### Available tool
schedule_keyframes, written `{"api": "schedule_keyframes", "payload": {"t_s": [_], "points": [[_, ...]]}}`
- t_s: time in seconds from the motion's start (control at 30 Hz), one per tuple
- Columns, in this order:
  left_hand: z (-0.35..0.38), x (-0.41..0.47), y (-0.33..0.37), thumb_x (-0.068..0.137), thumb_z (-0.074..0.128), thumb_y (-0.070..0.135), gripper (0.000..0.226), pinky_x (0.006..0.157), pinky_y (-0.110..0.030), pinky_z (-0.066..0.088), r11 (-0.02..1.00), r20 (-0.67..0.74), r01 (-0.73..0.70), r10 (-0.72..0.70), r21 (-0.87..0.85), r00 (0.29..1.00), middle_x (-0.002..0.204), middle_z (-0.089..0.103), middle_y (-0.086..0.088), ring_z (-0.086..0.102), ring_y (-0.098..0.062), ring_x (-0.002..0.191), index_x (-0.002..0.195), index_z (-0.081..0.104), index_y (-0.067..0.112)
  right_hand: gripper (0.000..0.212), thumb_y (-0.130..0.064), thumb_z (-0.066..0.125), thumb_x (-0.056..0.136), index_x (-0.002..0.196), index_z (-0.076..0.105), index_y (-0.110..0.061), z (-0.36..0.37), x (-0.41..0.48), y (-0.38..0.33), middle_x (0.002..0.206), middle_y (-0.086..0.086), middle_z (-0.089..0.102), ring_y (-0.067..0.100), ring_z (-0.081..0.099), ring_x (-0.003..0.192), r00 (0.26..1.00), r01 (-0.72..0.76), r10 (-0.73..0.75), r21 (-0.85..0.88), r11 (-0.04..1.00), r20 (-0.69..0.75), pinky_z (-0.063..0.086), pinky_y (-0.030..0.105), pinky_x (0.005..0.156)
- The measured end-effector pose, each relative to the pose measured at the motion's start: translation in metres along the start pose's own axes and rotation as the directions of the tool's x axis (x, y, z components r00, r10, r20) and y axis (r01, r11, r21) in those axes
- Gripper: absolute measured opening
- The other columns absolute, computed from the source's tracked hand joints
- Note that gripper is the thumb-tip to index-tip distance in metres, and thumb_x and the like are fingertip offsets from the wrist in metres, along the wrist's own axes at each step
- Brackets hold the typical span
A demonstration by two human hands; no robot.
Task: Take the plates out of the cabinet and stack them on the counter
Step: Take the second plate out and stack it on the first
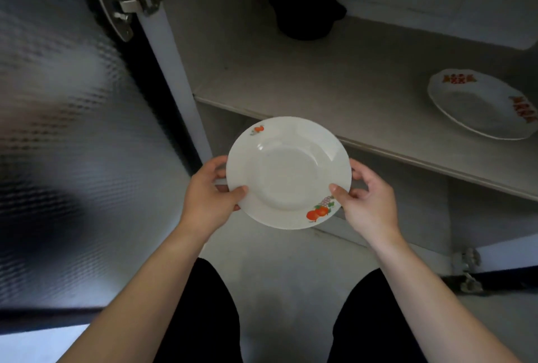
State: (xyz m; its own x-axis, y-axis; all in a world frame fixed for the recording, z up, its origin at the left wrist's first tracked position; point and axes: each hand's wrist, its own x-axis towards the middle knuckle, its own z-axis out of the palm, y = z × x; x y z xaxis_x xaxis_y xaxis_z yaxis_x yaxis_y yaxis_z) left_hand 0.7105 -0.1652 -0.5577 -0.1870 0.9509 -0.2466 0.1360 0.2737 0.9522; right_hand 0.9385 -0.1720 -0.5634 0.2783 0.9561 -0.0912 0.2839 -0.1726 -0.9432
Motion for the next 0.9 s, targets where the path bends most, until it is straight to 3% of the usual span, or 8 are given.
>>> {"api": "schedule_keyframes", "payload": {"t_s": [0.2, 0.4, 0.57, 0.67, 0.77, 0.83, 0.9], "points": [[-0.029, -0.005, -0.007, 0.072, 0.071, -0.004, 0.058, 0.06, -0.04, 0.059, 0.996, -0.097, -0.002, 0.011, 0.089, 0.995, 0.092, 0.058, 0.005, 0.062, -0.022, 0.084, 0.122, 0.05, 0.019, 0.05, 0.007, 0.066, 0.078, 0.119, 0.056, -0.021, 0.029, -0.002, -0.01, 0.09, -0.009, 0.06, -0.002, 0.06, 0.048, 0.998, 0.032, -0.032, -0.004, 0.999, 0.055, 0.047, 0.011, 0.054], [-0.062, -0.035, 0.021, 0.072, 0.072, 0.002, 0.06, 0.062, -0.043, 0.059, 0.986, -0.172, 0.104, -0.081, 0.128, 0.982, 0.095, 0.058, 0.002, 0.064, -0.024, 0.087, 0.122, 0.048, 0.023, 0.05, 0.006, 0.065, 0.079, 0.12, 0.055, -0.022, 0.039, -0.018, -0.054, 0.09, -0.01, 0.058, -0.005, 0.058, 0.046, 0.989, -0.03, 0.039, -0.069, 0.997, 0.141, 0.044, 0.005, 0.051], [-0.09, -0.093, 0.09, 0.073, 0.073, 0.007, 0.059, 0.075, -0.043, 0.056, 0.941, -0.209, 0.296, -0.26, 0.164, 0.943, 0.089, 0.054, 0.014, 0.062, -0.012, 0.078, 0.12, 0.042, 0.024, 0.051, 0.003, 0.065, 0.08, 0.122, 0.056, -0.024, 0.017, -0.047, -0.138, 0.09, -0.022, 0.058, -0.004, 0.057, 0.044, 0.961, -0.097, 0.143, -0.194, 0.976, 0.238, 0.041, 0.005, 0.047], [-0.108, -0.132, 0.141, 0.075, 0.071, 0.008, 0.057, 0.072, -0.038, 0.056, 0.908, -0.234, 0.389, -0.349, 0.154, 0.907, 0.089, 0.052, 0.017, 0.06, -0.005, 0.077, 0.12, 0.04, 0.023, 0.051, 0.003, 0.064, 0.081, 0.125, 0.055, -0.022, 0.001, -0.067, -0.195, 0.091, -0.026, 0.057, -0.005, 0.059, 0.047, 0.934, -0.096, 0.18, -0.267, 0.959, 0.308, 0.042, 0.005, 0.049], [-0.129, -0.169, 0.197, 0.075, 0.07, 0.008, 0.056, 0.06, -0.024, 0.047, 0.888, -0.258, 0.436, -0.391, 0.147, 0.884, 0.092, 0.054, 0.015, 0.058, -0.001, 0.077, 0.12, 0.04, 0.023, 0.052, -0.001, 0.064, 0.082, 0.127, 0.053, -0.024, -0.014, -0.089, -0.256, 0.092, -0.026, 0.057, 0.001, 0.064, 0.058, 0.906, -0.076, 0.204, -0.331, 0.94, 0.37, 0.054, 0.019, 0.062], [-0.142, -0.193, 0.235, 0.074, 0.07, 0.009, 0.057, 0.06, -0.026, 0.046, 0.878, -0.276, 0.459, -0.412, 0.136, 0.869, 0.099, 0.057, 0.008, 0.06, -0.006, 0.081, 0.121, 0.04, 0.023, 0.053, -0.004, 0.065, 0.082, 0.128, 0.052, -0.027, -0.025, -0.102, -0.297, 0.101, -0.018, 0.061, 0.008, 0.065, 0.066, 0.888, -0.037, 0.188, -0.343, 0.938, 0.419, 0.057, 0.036, 0.072], [-0.154, -0.213, 0.274, 0.075, 0.069, 0.01, 0.059, 0.057, -0.026, 0.046, 0.875, -0.308, 0.468, -0.415, 0.125, 0.856, 0.1, 0.056, 0.006, 0.061, -0.011, 0.084, 0.123, 0.039, 0.023, 0.053, -0.006, 0.065, 0.083, 0.128, 0.051, -0.029, -0.035, -0.111, -0.337, 0.107, -0.015, 0.06, 0.009, 0.066, 0.07, 0.87, 0.002, 0.165, -0.338, 0.941, 0.464, 0.057, 0.038, 0.074]]}}
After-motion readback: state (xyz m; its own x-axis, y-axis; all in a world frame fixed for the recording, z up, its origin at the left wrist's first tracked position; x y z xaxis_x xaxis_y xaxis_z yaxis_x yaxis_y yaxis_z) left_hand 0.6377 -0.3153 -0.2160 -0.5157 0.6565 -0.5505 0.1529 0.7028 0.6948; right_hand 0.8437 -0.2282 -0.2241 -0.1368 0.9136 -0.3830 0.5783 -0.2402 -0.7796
